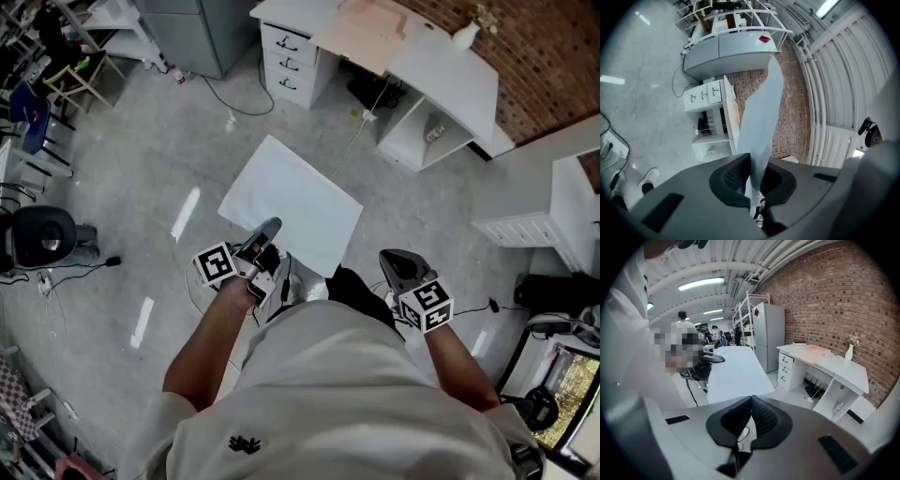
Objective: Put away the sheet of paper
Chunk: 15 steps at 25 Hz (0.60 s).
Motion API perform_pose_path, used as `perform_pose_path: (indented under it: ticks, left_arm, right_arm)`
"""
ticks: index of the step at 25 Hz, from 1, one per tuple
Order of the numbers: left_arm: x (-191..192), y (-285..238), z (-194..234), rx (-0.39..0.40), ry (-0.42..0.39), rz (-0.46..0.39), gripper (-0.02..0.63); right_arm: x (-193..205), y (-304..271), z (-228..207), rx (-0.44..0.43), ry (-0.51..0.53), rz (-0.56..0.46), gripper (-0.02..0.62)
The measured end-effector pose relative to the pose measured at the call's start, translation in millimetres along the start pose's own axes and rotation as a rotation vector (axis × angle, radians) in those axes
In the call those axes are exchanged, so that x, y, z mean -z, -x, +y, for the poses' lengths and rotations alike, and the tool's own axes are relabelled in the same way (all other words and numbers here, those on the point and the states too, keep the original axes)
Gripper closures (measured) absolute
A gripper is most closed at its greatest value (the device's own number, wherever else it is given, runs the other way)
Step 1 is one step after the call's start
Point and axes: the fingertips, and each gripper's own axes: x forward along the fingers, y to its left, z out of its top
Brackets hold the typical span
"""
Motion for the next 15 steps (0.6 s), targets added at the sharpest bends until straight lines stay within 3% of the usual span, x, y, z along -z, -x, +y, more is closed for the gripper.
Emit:
perform_pose_path:
  ticks: [8,15]
  left_arm:
    - [-26,-78,-4,0.007,-0.038,-0.012,0.583]
    - [-63,-157,-29,-0.002,-0.086,-0.030,0.583]
  right_arm:
    - [-20,-20,-70,-0.008,0.000,-0.042,0.569]
    - [-67,-44,-157,-0.013,-0.040,-0.112,0.568]
